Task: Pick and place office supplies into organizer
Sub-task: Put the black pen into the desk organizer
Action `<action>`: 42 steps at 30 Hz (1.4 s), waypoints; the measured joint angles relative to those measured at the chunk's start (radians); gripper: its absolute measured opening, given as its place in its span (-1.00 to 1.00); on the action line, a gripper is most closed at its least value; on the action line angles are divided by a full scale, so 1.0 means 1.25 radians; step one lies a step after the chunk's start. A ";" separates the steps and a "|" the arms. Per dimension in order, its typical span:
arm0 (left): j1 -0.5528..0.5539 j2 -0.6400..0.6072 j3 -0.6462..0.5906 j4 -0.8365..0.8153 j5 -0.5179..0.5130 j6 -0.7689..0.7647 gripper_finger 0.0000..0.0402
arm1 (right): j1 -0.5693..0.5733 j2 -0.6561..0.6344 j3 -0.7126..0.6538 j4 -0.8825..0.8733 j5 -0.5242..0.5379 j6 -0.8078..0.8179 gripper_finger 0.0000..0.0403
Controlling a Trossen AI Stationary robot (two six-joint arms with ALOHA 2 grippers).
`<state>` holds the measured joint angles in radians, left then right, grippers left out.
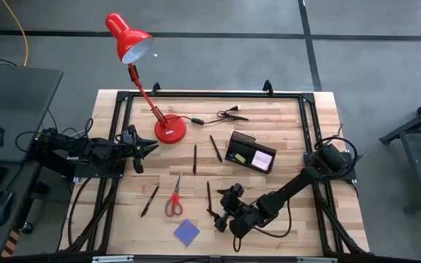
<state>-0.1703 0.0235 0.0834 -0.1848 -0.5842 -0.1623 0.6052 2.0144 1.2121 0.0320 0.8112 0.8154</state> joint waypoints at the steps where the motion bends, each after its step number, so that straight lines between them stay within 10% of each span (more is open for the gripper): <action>1: 0.000 0.000 0.000 0.000 0.000 0.000 -0.69 | -0.002 0.000 0.000 0.002 -0.014 0.005 0.97; 23: 0.000 0.000 0.000 0.000 0.000 0.000 -0.69 | -0.018 0.062 0.051 -0.032 0.080 0.082 0.93; 42: 0.000 0.000 0.000 0.000 0.000 0.000 -0.69 | -0.044 0.337 0.634 -0.843 0.082 0.375 0.93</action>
<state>-0.1700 0.0235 0.0834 -0.1844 -0.5842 -0.1623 0.5499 2.4352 2.0050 -1.0221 0.9134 1.2837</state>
